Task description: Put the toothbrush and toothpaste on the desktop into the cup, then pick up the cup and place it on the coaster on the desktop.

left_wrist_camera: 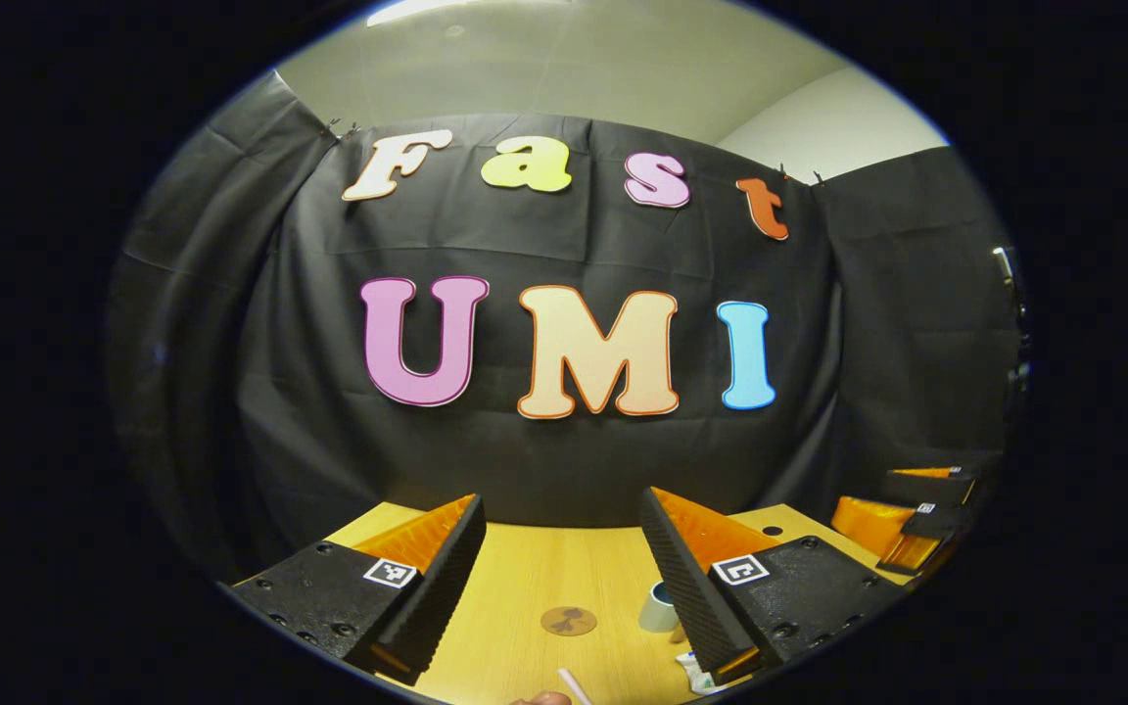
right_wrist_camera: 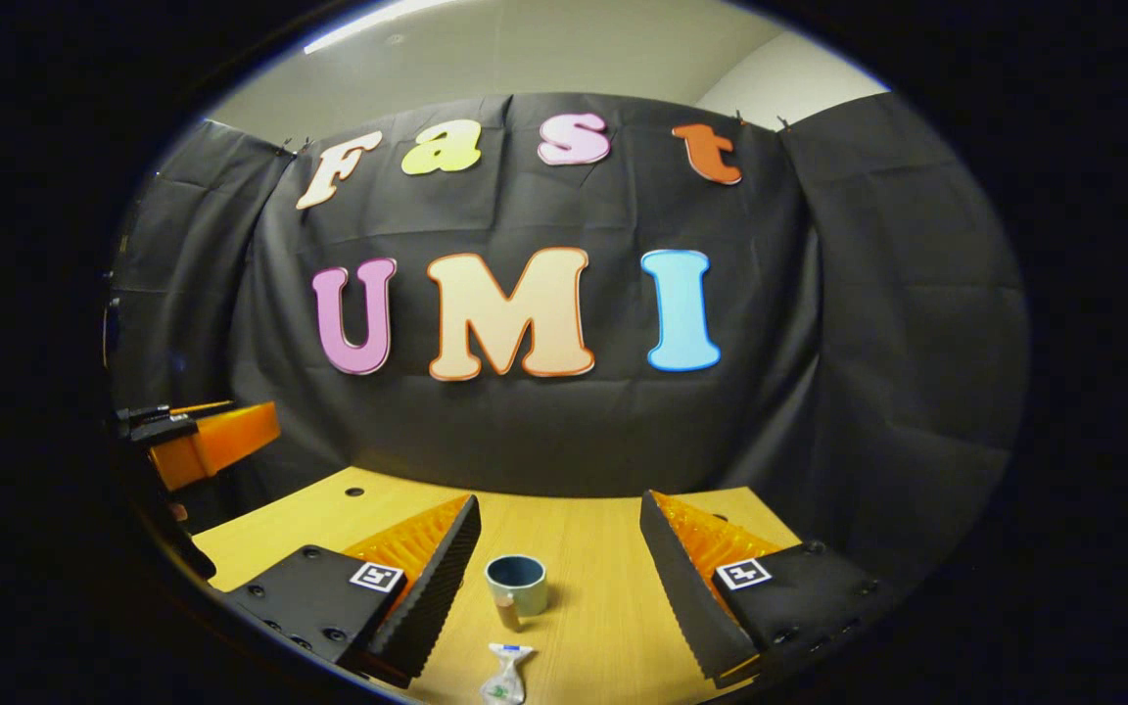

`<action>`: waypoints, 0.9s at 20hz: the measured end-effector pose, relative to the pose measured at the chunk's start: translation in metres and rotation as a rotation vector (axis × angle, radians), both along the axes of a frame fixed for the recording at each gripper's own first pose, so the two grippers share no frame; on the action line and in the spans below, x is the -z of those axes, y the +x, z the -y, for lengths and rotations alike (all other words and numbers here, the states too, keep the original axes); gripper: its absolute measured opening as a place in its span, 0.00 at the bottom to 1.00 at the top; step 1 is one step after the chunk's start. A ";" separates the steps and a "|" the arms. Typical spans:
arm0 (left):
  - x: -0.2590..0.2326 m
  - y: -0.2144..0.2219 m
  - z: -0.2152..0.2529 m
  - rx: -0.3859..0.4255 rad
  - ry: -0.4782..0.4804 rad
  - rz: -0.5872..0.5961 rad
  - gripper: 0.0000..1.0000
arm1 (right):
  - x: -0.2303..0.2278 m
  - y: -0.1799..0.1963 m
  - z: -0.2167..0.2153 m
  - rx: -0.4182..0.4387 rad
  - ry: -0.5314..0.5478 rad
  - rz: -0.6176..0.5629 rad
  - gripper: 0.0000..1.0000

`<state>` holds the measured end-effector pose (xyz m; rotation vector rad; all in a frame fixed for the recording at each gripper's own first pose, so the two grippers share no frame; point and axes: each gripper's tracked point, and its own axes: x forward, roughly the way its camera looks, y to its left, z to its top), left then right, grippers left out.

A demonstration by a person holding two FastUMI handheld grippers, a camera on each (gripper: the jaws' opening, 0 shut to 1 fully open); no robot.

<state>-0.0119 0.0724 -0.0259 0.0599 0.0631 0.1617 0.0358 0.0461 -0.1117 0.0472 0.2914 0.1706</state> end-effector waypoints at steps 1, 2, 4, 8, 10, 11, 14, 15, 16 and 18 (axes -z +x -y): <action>0.000 -0.002 -0.004 -0.008 0.001 0.000 0.94 | 0.013 -0.002 -0.007 -0.018 0.000 -0.040 1.00; 0.000 -0.004 -0.007 -0.014 0.002 -0.001 0.94 | 0.025 -0.005 -0.011 -0.030 0.000 -0.080 1.00; 0.003 -0.008 -0.014 -0.027 0.000 -0.007 0.94 | 0.052 -0.011 -0.019 -0.047 -0.003 -0.158 1.00; 0.005 -0.017 -0.027 -0.051 -0.006 -0.016 0.93 | 0.116 -0.030 -0.033 -0.087 -0.033 -0.347 1.00; 0.006 -0.021 -0.033 -0.061 -0.005 -0.021 0.93 | 0.148 -0.043 -0.038 -0.110 -0.045 -0.448 1.00; 0.007 -0.023 -0.036 -0.067 -0.005 -0.023 0.93 | 0.164 -0.048 -0.038 -0.118 -0.057 -0.491 1.00; 0.010 -0.029 -0.043 -0.079 -0.005 -0.033 0.94 | 0.209 -0.066 -0.040 -0.127 -0.095 -0.617 0.99; 0.012 -0.031 -0.046 -0.083 -0.005 -0.038 0.94 | 0.222 -0.070 -0.039 -0.123 -0.108 -0.654 0.99; 0.012 -0.032 -0.049 -0.088 -0.005 -0.042 0.94 | 0.235 -0.073 -0.039 -0.119 -0.119 -0.690 0.99; 0.018 -0.036 -0.056 -0.099 -0.005 -0.060 0.93 | 0.258 -0.083 -0.040 -0.123 -0.132 -0.766 0.98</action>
